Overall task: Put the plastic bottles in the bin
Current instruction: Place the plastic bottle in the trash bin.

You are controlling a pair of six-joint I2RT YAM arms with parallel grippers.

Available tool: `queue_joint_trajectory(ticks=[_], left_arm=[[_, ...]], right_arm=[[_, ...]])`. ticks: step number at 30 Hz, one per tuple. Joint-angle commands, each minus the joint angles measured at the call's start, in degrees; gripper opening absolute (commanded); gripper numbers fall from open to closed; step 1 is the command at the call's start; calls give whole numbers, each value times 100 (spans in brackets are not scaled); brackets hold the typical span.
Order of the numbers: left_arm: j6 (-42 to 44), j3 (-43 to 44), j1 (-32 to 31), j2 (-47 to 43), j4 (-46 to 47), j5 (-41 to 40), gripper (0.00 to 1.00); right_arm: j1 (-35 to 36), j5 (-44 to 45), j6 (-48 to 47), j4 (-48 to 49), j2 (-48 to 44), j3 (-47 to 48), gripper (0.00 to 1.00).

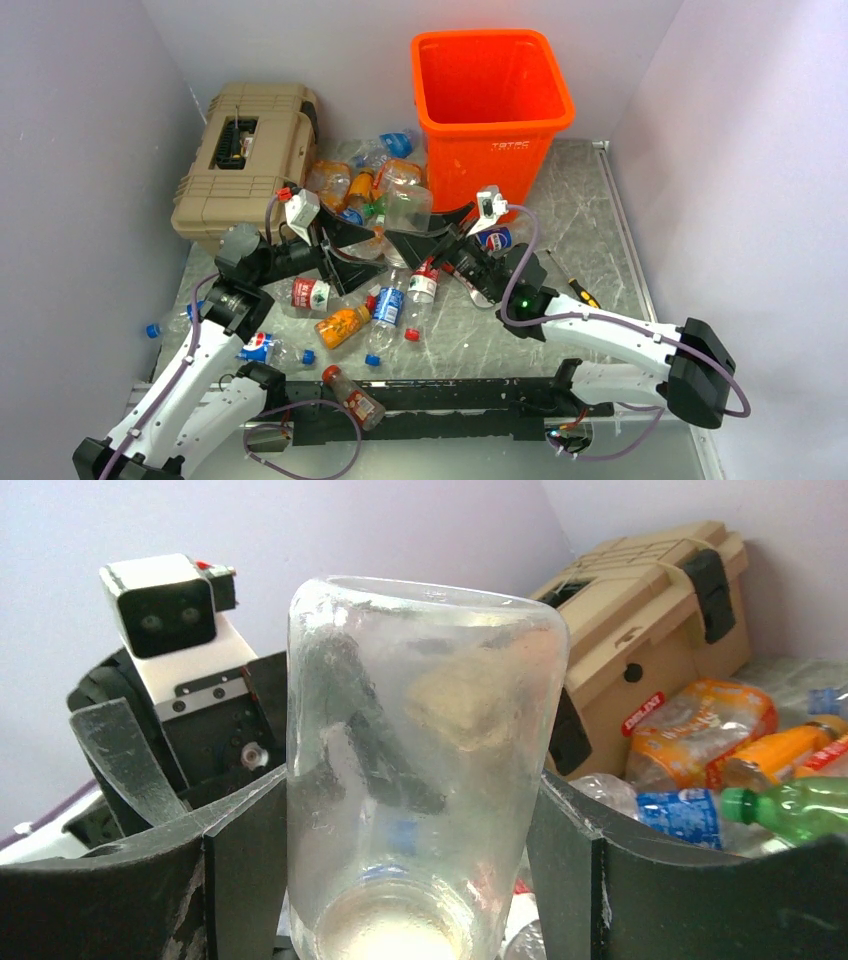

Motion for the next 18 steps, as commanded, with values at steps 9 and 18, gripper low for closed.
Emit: queue_joint_trajectory(ticks=[9,18], left_arm=[[-4,90,-22,213,76,83,99],[8,166,-22,336,-10,176,88]], right_arm=[[108,-284,532,1232,499,328,45],[247,-175,455,1524,798,432,46]])
